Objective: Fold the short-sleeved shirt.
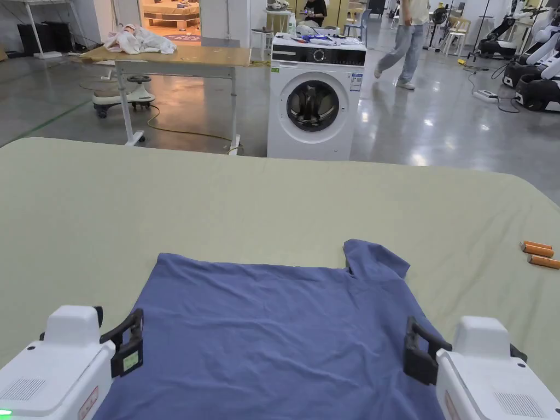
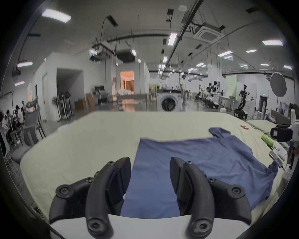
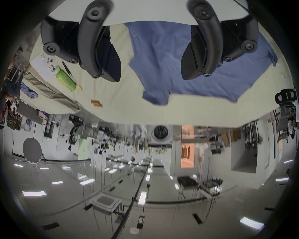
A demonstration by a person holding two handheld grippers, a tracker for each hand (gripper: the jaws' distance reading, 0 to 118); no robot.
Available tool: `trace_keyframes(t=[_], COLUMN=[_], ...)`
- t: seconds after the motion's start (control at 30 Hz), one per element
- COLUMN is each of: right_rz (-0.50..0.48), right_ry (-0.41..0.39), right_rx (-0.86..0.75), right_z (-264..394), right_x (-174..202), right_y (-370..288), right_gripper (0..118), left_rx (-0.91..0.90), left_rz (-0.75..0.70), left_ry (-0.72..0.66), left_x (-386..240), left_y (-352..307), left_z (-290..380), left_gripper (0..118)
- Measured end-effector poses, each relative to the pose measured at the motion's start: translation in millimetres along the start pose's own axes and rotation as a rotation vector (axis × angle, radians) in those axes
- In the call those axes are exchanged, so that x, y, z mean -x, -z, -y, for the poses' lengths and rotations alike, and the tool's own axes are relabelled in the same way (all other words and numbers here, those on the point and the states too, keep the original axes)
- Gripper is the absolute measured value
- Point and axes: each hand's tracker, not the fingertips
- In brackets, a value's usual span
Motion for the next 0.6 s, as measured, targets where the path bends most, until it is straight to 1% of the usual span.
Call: trace_keyframes(t=[0.03, 0.07, 0.1, 0.17, 0.2, 0.27, 0.33, 0.43, 0.5, 0.6], right_rz=[0.003, -0.004, -0.008, -0.004, -0.002, -0.024, -0.028, -0.040, -0.054, -0.061], right_ry=[0.002, 0.005, 0.011, -0.009, -0.011, -0.007, -0.010, -0.011, -0.003, 0.005], right_rx=[-0.039, -0.066, -0.093, -0.121, -0.133, -0.164, -0.170, -0.172, -0.147, -0.103], right_z=[-3, -6, -8, -11, -13, -14, -15, -17, -17, -12], right_x=[7, 13, 18, 30, 35, 41, 47, 51, 52, 49], right_y=[1, 3, 3, 4, 6, 7, 11, 17, 24, 36], right_gripper=[78, 72, 61, 19, 6, 5, 2, 1, 1, 1], left_rx=[-0.031, -0.052, -0.070, -0.098, -0.109, -0.125, -0.129, -0.113, -0.032, 0.081], left_rz=[-0.004, -0.019, -0.033, -0.057, -0.063, -0.070, -0.062, -0.052, -0.027, 0.013], left_ry=[0.009, 0.012, 0.022, 0.031, 0.030, 0.027, 0.028, 0.038, 0.033, -0.032], left_x=[-5, -9, -13, -21, -24, -26, -26, -21, -13, 8], left_y=[-1, -1, -1, -2, -2, -3, -3, 9, 30, 81], left_z=[-4, -7, -8, -12, -13, -14, -16, -21, -25, -31], left_gripper=[44, 35, 25, 6, 0, 0, 0, 0, 0, 0])
